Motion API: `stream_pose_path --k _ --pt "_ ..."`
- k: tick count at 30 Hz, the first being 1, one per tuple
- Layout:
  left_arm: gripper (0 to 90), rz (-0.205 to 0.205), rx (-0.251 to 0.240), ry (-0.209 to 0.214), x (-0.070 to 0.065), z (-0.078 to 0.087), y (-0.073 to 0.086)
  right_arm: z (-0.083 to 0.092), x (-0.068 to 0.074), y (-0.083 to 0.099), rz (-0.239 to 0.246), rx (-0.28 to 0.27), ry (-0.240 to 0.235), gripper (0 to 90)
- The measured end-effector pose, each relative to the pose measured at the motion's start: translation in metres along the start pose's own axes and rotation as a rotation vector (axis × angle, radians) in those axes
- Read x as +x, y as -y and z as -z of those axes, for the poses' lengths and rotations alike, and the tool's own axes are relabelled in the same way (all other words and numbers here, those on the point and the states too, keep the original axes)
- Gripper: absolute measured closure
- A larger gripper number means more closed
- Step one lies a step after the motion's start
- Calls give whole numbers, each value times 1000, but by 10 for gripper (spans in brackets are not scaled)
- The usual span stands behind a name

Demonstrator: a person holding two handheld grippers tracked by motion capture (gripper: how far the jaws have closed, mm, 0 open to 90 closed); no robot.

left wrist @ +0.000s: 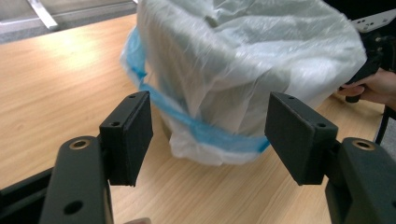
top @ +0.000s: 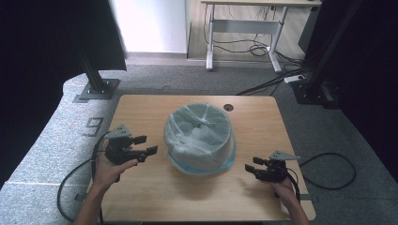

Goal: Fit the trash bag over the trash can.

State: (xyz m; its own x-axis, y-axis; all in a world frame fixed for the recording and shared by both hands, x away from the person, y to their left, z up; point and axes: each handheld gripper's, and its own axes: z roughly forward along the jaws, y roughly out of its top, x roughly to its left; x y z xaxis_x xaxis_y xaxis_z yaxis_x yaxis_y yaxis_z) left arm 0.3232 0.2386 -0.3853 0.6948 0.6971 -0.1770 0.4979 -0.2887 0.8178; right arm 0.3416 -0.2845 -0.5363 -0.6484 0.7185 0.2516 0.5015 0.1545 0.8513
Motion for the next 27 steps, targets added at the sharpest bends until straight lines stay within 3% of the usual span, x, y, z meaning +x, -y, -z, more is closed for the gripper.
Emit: stream_pose_path --k 5,6,8,12,27 --pt "321 17 22 7 5 -2 11 -2 0 1 -1 6 3 373" --pt "318 12 60 5 7 -7 18 -2 0 1 1 9 2 372" --pt "313 18 67 -53 8 -12 24 -2 0 1 0 11 1 372" --pt "315 53 60 -43 14 -14 33 -2 0 2 -2 15 3 372" --pt "316 86 64 -41 23 -14 48 -2 -1 3 -3 18 7 372"
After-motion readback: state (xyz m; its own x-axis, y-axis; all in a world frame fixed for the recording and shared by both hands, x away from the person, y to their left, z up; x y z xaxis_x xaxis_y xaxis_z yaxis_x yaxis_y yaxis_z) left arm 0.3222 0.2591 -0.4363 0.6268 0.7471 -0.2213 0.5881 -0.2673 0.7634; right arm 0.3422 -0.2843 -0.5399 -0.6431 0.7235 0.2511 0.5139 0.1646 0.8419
